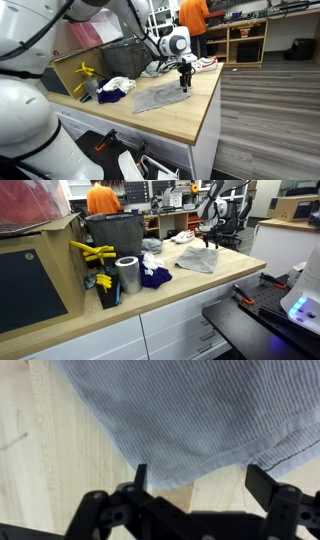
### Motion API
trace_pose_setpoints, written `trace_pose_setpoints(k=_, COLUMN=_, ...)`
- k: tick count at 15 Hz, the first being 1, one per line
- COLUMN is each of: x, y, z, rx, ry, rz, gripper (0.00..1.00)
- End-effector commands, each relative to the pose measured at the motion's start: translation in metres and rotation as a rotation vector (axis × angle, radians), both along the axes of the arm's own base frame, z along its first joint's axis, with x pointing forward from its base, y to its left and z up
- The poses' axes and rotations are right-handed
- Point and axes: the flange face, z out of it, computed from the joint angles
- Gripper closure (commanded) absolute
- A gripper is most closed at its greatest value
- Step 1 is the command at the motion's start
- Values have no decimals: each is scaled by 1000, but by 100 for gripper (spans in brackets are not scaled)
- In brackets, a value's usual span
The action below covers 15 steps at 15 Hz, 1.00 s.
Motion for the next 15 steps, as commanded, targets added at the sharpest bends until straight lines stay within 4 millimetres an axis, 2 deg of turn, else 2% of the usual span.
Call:
trace_pose_setpoints(k=1, x=19, y=-3, z=2, rx=14, ry=2, rz=-62, gripper=0)
trace_pose_setpoints(k=9, x=48, y=14, z=-21, rx=91, ry=17, rz=-175, gripper=0)
trace_pose_setpoints(k=11, x=53, y=16, z=-18, rx=83, ry=1, rz=-184, gripper=0)
trace_pose_setpoints(k=15, x=57, y=11, z=5, rx=60, ry=-50, rz=-193, gripper=0)
